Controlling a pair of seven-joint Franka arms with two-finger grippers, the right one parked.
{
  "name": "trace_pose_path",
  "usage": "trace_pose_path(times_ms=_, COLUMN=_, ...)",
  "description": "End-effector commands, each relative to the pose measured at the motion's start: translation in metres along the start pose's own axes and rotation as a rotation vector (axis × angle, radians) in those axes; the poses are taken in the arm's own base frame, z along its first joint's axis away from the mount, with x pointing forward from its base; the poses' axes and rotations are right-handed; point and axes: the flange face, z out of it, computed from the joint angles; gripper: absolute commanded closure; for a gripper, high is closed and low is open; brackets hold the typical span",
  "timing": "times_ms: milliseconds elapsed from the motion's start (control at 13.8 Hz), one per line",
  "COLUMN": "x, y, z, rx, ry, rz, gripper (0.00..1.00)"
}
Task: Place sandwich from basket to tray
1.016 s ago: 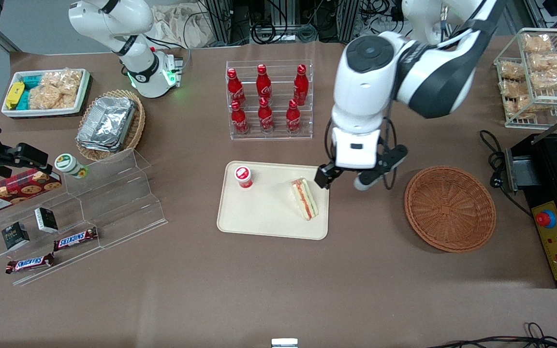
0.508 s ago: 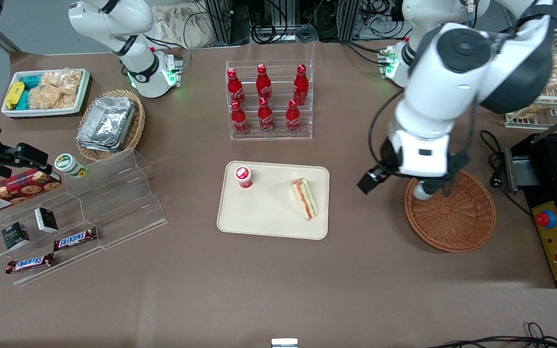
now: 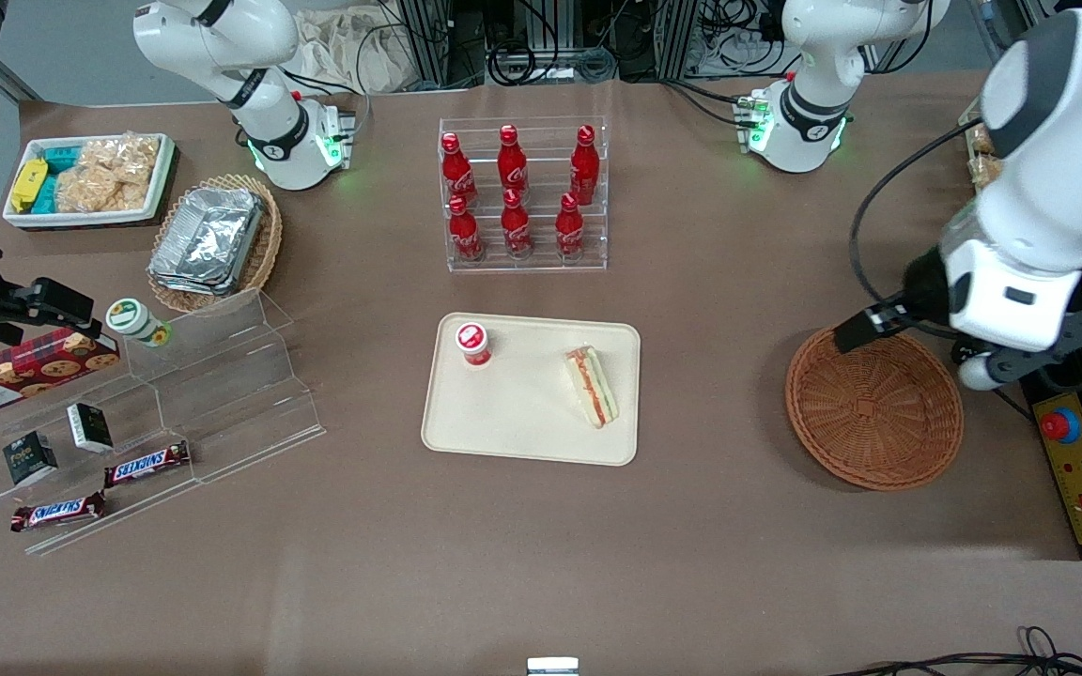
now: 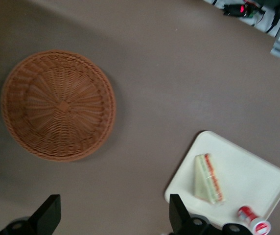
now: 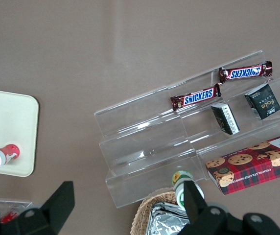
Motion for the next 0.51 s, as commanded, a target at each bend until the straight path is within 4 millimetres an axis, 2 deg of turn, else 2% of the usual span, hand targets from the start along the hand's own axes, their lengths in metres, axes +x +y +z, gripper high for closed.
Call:
trace_pose_path(times_ms=0, x=-0.01, y=-0.034, z=-0.01, rx=-0.005, ry=-0.017, rz=0.087, gripper=0.0)
trace_pose_path(times_ms=290, x=-0.009, y=-0.081, z=-0.022, rx=0.0, ry=-0.008, rz=0.205, gripper=0.0)
trace_pose_path(times_ms=435, x=-0.017, y=-0.099, z=-0.024, rx=-0.001, ry=0.0, rz=0.228, gripper=0.0)
